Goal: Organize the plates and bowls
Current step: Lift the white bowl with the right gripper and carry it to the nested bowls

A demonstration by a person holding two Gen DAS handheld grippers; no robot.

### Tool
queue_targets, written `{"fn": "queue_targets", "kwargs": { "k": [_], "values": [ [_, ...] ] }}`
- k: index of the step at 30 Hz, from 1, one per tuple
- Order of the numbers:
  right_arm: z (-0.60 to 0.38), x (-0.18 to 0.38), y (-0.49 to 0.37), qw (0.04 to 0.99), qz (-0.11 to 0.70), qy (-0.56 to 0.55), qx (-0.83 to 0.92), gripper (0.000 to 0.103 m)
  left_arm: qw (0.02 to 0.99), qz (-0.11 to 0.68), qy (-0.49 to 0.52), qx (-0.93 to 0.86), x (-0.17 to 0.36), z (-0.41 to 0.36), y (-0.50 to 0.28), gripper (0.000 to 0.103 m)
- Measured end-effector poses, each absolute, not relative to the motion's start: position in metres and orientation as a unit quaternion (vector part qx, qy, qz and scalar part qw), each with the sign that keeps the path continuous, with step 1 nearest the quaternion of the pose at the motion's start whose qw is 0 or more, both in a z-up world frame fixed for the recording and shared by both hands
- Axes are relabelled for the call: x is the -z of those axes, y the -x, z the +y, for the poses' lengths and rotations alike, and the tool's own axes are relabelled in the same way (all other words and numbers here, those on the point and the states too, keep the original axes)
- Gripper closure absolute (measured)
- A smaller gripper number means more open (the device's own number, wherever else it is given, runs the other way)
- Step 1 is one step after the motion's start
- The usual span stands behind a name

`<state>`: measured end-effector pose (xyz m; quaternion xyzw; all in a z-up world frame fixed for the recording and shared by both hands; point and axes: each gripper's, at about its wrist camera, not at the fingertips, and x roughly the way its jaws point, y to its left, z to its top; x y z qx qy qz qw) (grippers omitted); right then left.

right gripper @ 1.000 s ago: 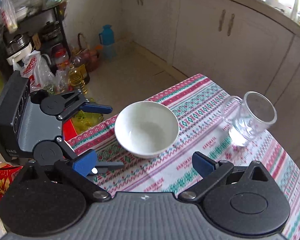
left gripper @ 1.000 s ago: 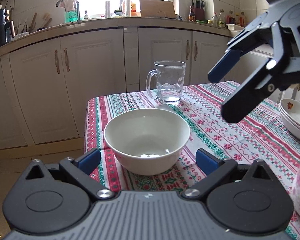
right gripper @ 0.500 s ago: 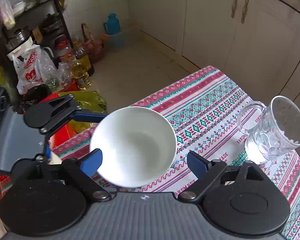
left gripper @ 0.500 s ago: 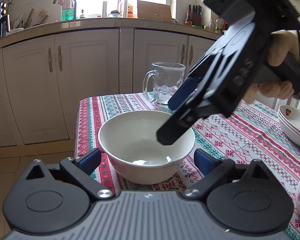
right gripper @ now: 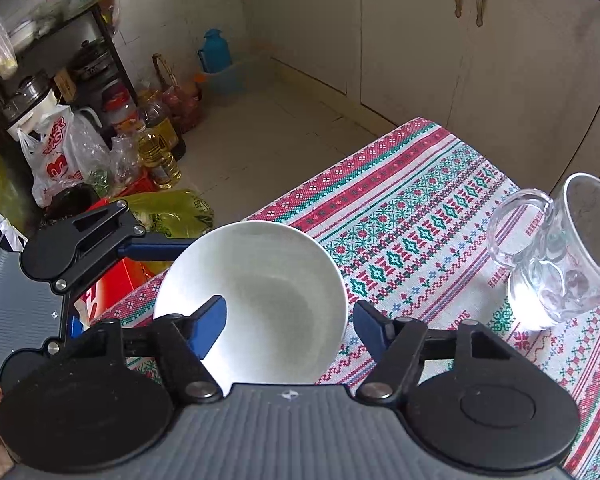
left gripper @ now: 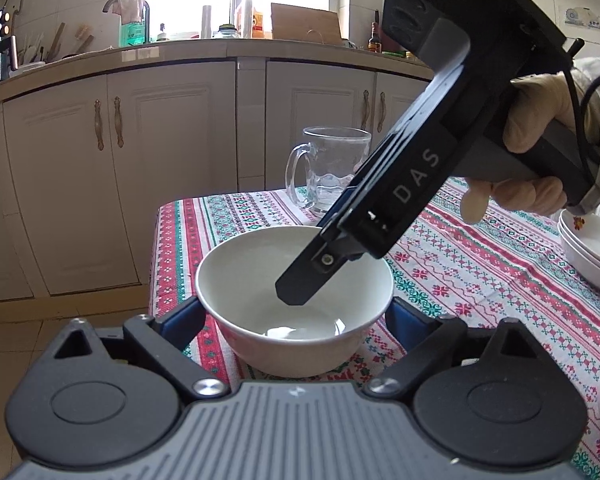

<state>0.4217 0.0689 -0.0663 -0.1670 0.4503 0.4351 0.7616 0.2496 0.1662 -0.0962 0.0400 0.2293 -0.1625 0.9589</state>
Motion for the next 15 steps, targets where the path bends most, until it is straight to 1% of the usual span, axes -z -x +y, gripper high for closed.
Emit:
{"fn": "queue_targets", "kwargs": {
  "k": [15],
  "values": [
    [0.073,0.0686,-0.4229,0.76,0.453,0.159,-0.439,0.03,0.958,0.229,-0.055,0.163,0.0967,0.1639,-0.2518,0.007]
  ]
}}
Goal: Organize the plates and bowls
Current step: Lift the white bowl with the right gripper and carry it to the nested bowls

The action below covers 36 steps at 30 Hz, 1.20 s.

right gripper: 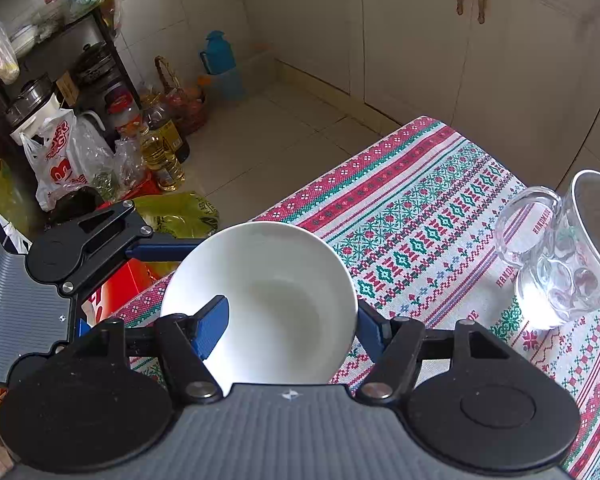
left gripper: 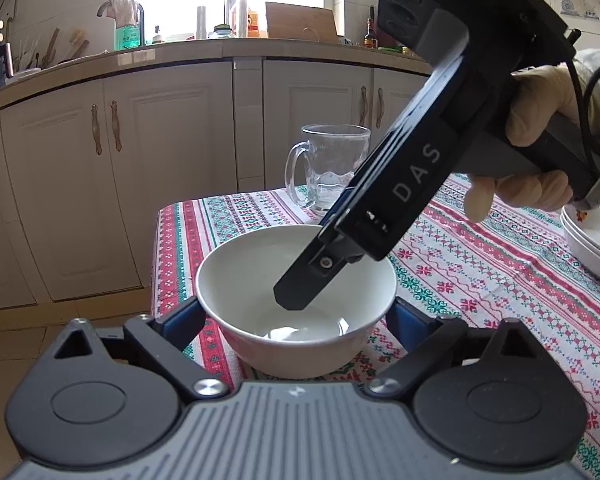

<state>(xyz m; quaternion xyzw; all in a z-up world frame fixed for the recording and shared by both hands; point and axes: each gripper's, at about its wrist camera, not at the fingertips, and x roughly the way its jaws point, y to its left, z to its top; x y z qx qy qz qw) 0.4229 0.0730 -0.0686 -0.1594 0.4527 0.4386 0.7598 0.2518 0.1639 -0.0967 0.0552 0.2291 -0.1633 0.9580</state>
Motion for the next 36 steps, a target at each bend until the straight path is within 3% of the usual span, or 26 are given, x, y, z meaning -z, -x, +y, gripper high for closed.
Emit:
{"fn": "queue_targets", "kwargs": {
  "k": [16,36],
  "values": [
    [0.054,0.049,-0.4,0.761,0.442,0.163,-0.446,0.03,0.955,0.228,-0.063,0.18,0.072,0.152,-0.227,0.007],
    [-0.025,-0.003,-0.304,0.784,0.401,0.144,-0.451,0.03,0.946,0.209,-0.084,0.232,0.026,0.097,-0.149,0.007]
  ]
}}
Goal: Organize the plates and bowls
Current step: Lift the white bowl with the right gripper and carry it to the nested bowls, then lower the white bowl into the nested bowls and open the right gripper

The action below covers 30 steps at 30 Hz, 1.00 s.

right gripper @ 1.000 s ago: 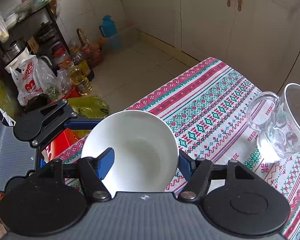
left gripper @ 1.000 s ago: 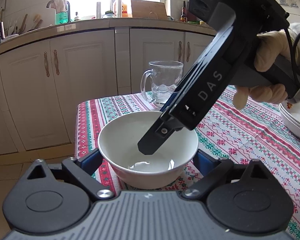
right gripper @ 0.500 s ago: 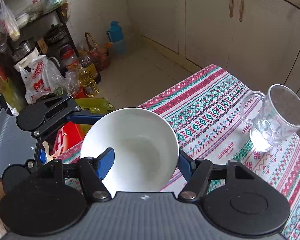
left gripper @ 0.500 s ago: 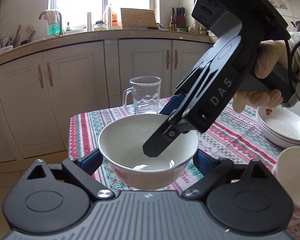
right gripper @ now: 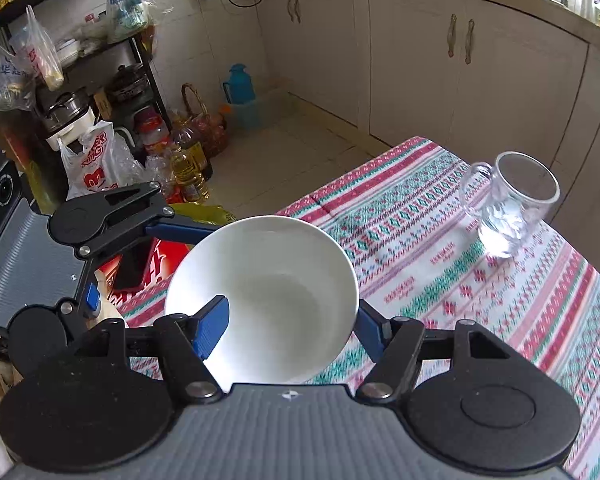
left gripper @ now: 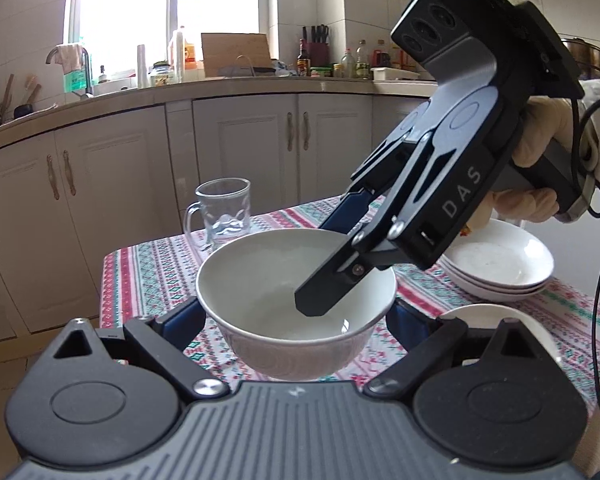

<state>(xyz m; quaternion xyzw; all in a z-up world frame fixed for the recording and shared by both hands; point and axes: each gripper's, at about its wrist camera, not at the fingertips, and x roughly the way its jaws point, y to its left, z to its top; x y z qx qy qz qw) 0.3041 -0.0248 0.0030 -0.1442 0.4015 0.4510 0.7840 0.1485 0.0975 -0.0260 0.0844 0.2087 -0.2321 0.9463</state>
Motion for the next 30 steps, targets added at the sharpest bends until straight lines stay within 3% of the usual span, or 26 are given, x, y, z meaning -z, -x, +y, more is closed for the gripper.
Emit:
{"fn": "queue_targets", "kwargs": {
  "k": [30],
  "values": [
    [-0.112,-0.009,-0.202,0.828,0.379,0.119,-0.396,0.03,0.926,0.213,-0.087,0.298,0.025,0.036,-0.09,0.007]
  ]
}}
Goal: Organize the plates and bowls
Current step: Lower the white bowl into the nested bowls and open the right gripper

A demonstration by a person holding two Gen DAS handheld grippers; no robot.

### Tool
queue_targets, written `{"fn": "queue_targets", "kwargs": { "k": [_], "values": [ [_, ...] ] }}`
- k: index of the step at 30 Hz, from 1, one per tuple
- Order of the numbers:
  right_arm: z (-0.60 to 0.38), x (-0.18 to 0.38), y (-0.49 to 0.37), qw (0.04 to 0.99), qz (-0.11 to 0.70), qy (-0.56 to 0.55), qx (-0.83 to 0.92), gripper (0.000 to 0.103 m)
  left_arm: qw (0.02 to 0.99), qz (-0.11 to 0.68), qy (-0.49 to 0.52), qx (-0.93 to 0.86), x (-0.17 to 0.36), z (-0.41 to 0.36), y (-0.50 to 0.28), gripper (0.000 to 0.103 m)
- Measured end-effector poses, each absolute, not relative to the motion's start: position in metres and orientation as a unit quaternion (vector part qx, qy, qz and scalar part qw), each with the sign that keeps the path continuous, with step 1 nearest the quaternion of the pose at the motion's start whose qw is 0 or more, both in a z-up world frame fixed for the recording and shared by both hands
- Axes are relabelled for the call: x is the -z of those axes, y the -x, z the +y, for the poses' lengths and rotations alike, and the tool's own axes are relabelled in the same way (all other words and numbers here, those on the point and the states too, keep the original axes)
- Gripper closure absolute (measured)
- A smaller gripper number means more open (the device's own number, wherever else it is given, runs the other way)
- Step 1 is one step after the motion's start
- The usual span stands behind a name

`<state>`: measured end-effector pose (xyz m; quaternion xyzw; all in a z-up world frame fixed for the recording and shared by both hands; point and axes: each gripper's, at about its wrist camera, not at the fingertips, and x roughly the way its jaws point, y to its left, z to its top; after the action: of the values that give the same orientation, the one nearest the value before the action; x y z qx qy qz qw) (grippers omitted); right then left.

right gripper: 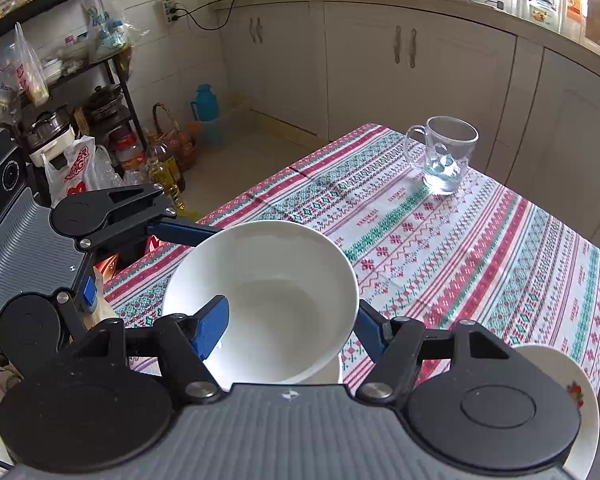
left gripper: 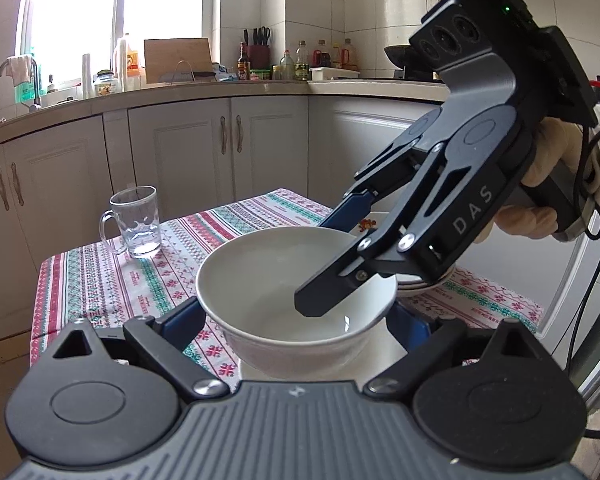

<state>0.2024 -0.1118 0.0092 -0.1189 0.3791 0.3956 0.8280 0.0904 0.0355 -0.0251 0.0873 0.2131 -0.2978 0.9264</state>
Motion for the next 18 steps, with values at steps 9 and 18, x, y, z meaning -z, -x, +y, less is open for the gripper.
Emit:
{"fn": "queue_targets", "kwargs": {
  "k": [9,18],
  "values": [
    [-0.116,0.006,-0.194,0.823,0.392,0.113,-0.394,0.03,0.919,0.24,-0.086,0.301,0.036,0.032,-0.088,0.007],
    [-0.115,0.016,-0.19,0.82,0.401,0.114,-0.392,0.03,0.914,0.254,-0.083,0.306,0.044,0.032,-0.088,0.007]
  ]
}}
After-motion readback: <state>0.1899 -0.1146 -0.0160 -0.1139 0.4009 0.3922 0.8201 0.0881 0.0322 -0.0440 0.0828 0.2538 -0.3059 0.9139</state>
